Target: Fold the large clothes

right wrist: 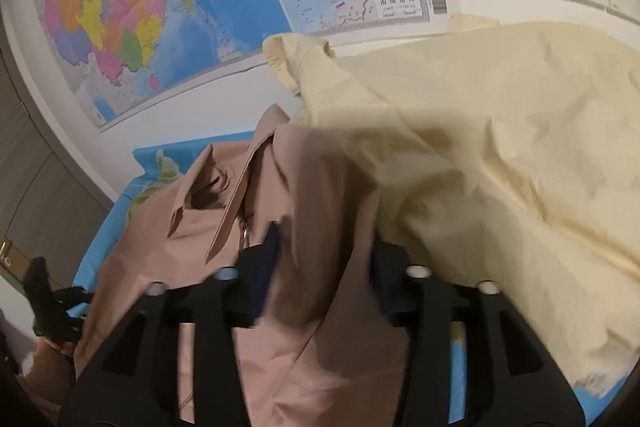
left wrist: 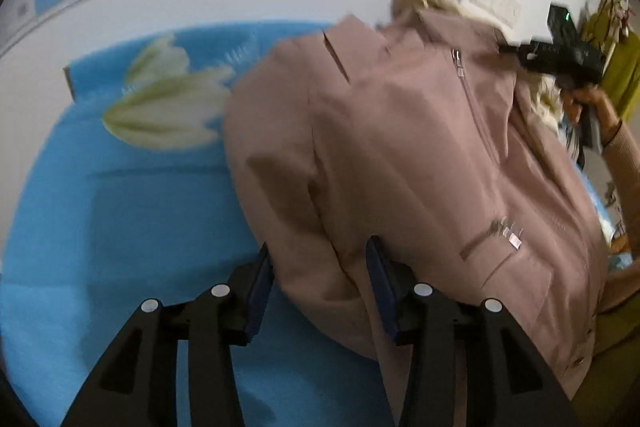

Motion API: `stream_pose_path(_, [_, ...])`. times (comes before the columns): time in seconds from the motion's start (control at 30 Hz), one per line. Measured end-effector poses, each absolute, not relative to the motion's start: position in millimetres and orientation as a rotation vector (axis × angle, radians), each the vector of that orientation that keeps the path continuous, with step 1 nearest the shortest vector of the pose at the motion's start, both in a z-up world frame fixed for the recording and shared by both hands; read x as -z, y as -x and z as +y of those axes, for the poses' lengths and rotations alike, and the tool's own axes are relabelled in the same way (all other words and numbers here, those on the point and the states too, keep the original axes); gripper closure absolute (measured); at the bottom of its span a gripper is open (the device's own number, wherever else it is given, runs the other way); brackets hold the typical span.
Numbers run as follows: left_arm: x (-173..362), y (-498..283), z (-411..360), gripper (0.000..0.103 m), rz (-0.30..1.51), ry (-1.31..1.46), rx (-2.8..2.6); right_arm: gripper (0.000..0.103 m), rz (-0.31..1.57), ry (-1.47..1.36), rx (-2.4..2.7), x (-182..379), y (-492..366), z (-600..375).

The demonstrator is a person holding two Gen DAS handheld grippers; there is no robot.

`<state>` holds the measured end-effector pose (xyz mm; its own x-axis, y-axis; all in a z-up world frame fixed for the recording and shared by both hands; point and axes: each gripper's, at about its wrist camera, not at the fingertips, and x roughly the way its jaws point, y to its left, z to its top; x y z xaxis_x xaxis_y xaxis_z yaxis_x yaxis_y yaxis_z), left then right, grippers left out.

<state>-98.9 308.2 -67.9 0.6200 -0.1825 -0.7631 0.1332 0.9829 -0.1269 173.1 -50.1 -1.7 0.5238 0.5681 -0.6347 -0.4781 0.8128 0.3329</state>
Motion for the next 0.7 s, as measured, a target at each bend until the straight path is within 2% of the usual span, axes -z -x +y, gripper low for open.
stream_pose_path(0.03, [71.9, 97.8, 305.5, 0.068, 0.884, 0.057, 0.169, 0.047, 0.806, -0.128, -0.635, 4.0, -169.2, -51.3])
stream_pose_path(0.07, [71.9, 97.6, 304.0, 0.092, 0.874, 0.059, 0.16, 0.046, 0.81, -0.13, -0.643, 6.7, -165.3, -52.7])
stream_pose_path(0.1, [69.9, 95.6, 303.1, 0.1, 0.869, 0.044, 0.129, 0.046, 0.813, -0.13, -0.648, 8.8, -162.3, -53.7])
stream_pose_path(0.17, [61.1, 93.9, 307.0, 0.1, 0.855, 0.049, 0.099, 0.046, 0.826, -0.135, -0.652, 15.3, -153.9, -58.2])
stream_pose_path(0.27, [19.3, 99.0, 314.3, 0.1, 0.769, -0.061, -0.021, 0.045, 0.84, -0.155, -0.652, 21.8, -144.4, -66.9])
stream_pose_path(0.37, [-30.6, 105.0, 311.1, 0.1, 0.657, -0.256, -0.177, 0.045, 0.834, -0.167, -0.655, 23.5, -135.3, -75.3])
stream_pose_path(0.43, [-44.3, 106.1, 295.8, 0.1, 0.607, -0.462, -0.303, 0.045, 0.833, -0.18, -0.654, 25.9, -128.0, -80.9])
stream_pose_path(0.53, [-25.1, 102.5, 280.4, 0.095, 0.628, -0.689, -0.404, 0.044, 0.842, -0.173, -0.654, 33.3, -116.8, -84.2])
stream_pose_path(0.57, [-11.3, 97.8, 278.2, 0.094, 0.675, -0.728, -0.397, 0.04, 0.851, -0.167, -0.655, 37.6, -112.9, -84.9])
stream_pose_path(0.67, [29.4, 91.6, 282.6, 0.084, 0.823, -0.706, -0.294, 0.03, 0.887, -0.143, -0.651, 50.4, -105.2, -84.8])
stream_pose_path(0.7, [30.1, 90.6, 288.8, 0.081, 0.84, -0.652, -0.271, 0.03, 0.892, -0.13, -0.645, 52.9, -103.1, -84.6])
